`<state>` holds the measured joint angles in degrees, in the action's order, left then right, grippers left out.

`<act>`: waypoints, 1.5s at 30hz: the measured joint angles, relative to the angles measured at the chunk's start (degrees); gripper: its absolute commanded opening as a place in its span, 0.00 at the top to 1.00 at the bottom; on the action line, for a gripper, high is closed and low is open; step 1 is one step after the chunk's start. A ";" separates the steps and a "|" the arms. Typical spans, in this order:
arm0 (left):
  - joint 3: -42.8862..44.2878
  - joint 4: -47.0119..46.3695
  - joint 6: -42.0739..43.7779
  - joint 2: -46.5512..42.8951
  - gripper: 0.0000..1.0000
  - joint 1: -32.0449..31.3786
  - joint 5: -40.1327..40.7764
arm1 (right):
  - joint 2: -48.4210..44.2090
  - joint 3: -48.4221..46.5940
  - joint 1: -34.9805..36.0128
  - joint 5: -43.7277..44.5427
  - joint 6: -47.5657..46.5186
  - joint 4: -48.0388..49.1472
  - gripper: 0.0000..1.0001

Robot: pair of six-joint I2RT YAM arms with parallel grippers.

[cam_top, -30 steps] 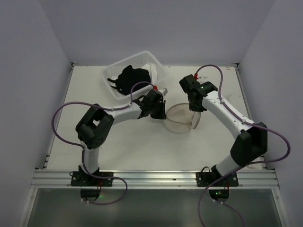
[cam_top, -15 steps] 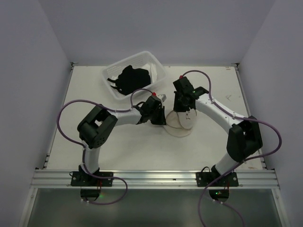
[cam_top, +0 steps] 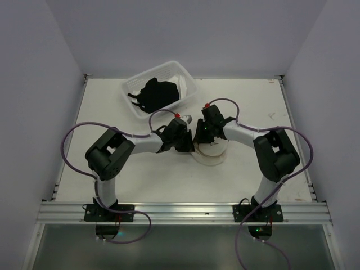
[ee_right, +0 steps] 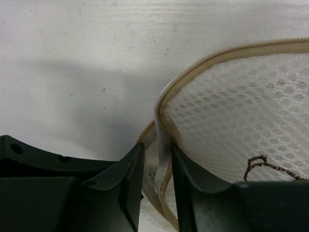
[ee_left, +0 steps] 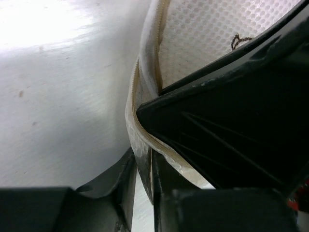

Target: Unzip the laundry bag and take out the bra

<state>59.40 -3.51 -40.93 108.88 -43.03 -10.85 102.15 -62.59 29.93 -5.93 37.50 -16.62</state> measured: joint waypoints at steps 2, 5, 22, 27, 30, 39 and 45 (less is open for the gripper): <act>-0.92 0.17 -0.24 -1.09 0.69 0.17 0.87 | 0.11 0.55 0.00 -1.07 0.09 1.29 0.62; -2.36 1.01 -0.39 -3.34 0.60 0.83 2.51 | -0.09 0.59 0.00 -1.46 0.09 2.49 0.56; -7.21 11.41 3.13 -22.88 0.02 8.61 11.80 | -19.41 -5.05 -0.59 5.31 -6.23 -6.23 0.04; -5.84 17.62 6.43 -33.35 0.00 13.81 18.78 | -25.90 -7.34 -7.39 8.70 -8.57 -9.16 0.01; -1.57 20.39 9.60 -39.89 0.00 14.56 24.55 | -31.74 -9.03 -12.81 12.83 -10.84 -10.49 0.01; 9.75 25.29 21.40 -52.33 0.00 16.39 39.85 | -48.22 -13.14 -14.25 25.75 -21.22 -11.23 0.01; 16.17 26.01 29.46 -56.81 0.00 16.39 46.14 | -58.62 -13.40 -14.25 31.95 -28.52 -9.81 0.01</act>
<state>75.57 22.50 -11.46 52.07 -26.63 35.29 43.53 -75.99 15.68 26.02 8.97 -26.44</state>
